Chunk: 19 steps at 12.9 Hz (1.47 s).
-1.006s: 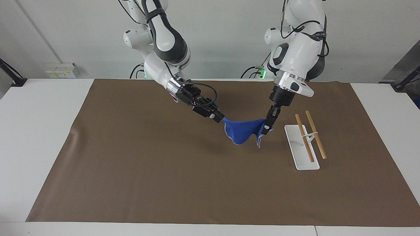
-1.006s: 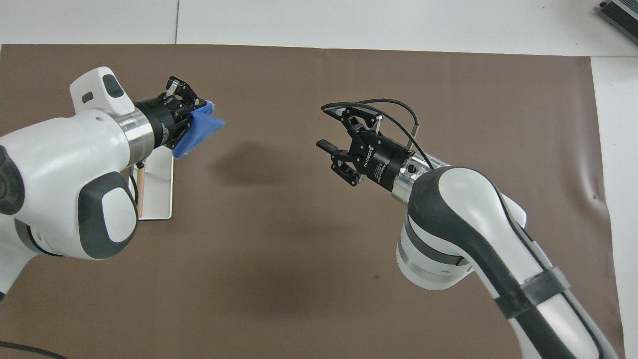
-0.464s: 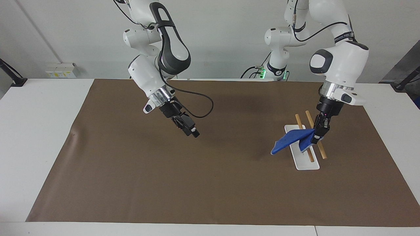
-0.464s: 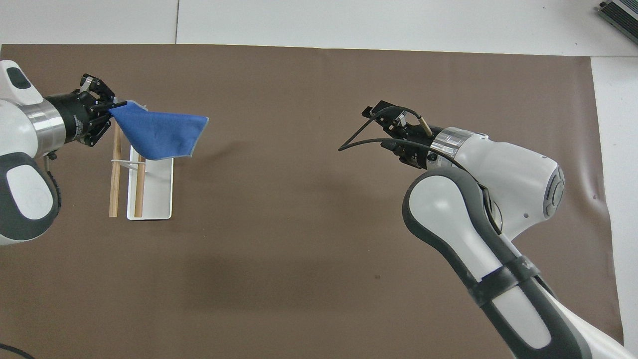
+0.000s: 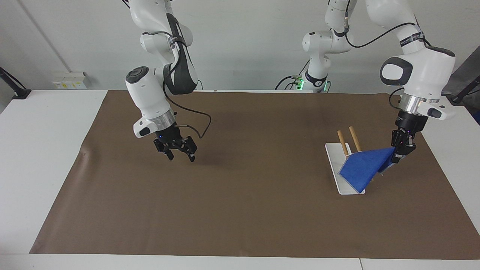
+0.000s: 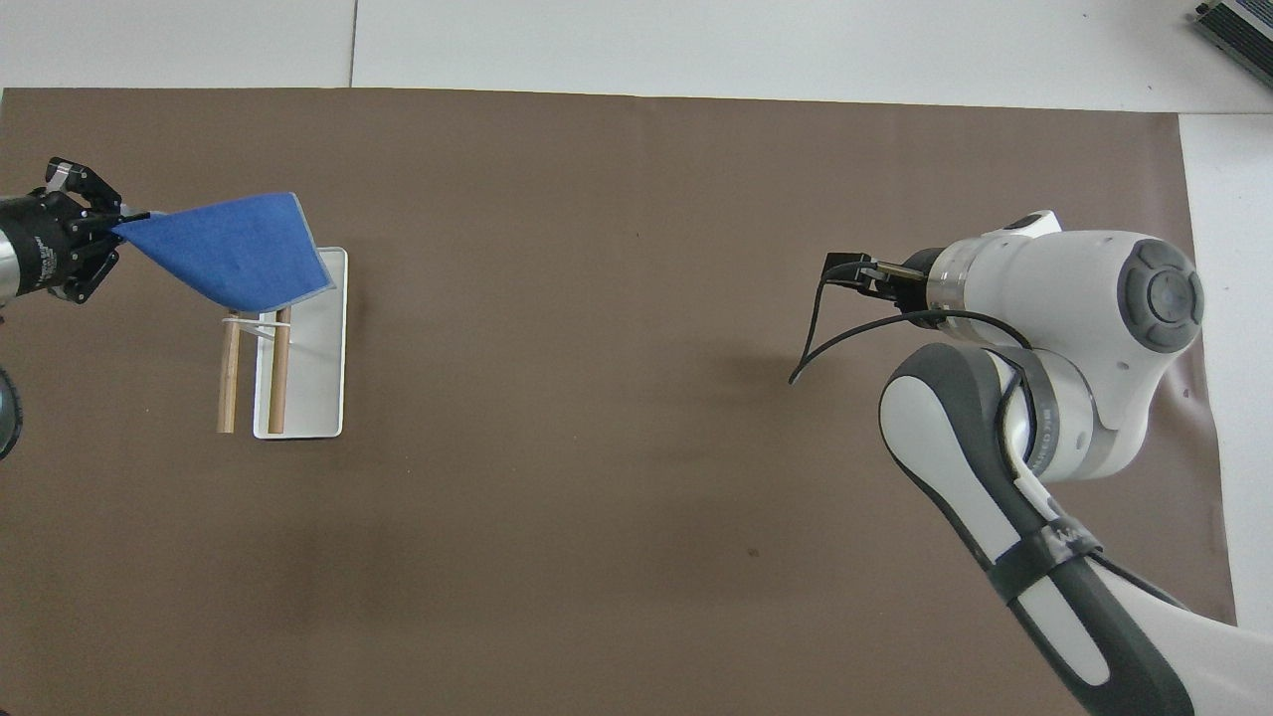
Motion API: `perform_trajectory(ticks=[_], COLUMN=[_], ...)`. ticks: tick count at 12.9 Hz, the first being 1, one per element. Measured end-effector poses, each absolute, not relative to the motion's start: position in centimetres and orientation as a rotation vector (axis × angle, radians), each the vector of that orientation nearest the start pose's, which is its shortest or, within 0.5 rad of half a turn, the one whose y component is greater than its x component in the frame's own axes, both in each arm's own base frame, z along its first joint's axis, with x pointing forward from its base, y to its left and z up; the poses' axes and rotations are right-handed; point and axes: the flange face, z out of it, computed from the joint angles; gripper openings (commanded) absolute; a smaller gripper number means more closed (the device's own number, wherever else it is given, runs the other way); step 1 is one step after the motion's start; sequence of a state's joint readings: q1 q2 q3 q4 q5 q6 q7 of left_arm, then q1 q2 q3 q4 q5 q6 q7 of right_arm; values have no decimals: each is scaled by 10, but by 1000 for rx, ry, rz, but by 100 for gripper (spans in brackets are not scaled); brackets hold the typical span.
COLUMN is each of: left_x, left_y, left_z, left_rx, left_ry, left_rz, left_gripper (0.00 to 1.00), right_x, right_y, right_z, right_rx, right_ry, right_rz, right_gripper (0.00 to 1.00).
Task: Right arm passes towel to left arm to hang
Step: 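Drape the towel over the tray's wooden sticks with the left gripper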
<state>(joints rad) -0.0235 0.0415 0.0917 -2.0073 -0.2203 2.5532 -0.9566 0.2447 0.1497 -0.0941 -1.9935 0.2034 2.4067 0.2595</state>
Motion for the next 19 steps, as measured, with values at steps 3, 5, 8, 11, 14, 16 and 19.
perform_trajectory(ticks=[3,5,8,11,14,16,19], left_x=[601,600,604,605,605,605,607], left_y=[46,42,37,36,38,41,46], left_z=[488,477,453,444,444,445,451], left_rx=[-2848,-2852,-2855,-2854,-2853,-2849,-2841], left_ry=[-1760,-1719,-1698,-1695,-1693,-1697,-1708], left_rz=[-709,-682,-645,-656,-662,-669,-703], left_gripper=[0,0,0,17,75,98,100], right_x=[605,600,584,567,556,550,548], right_y=[58,37,4,-22,-36,-35,-34], right_z=[452,489,541,589,623,626,623], right_rx=[-3008,-3028,-3053,-3065,-3129,-3141,-3143], right_ry=[334,354,381,357,327,320,320], right_rz=[-261,-221,-163,-88,-47,-18,4], right_gripper=[100,100,100,100,100,100,100])
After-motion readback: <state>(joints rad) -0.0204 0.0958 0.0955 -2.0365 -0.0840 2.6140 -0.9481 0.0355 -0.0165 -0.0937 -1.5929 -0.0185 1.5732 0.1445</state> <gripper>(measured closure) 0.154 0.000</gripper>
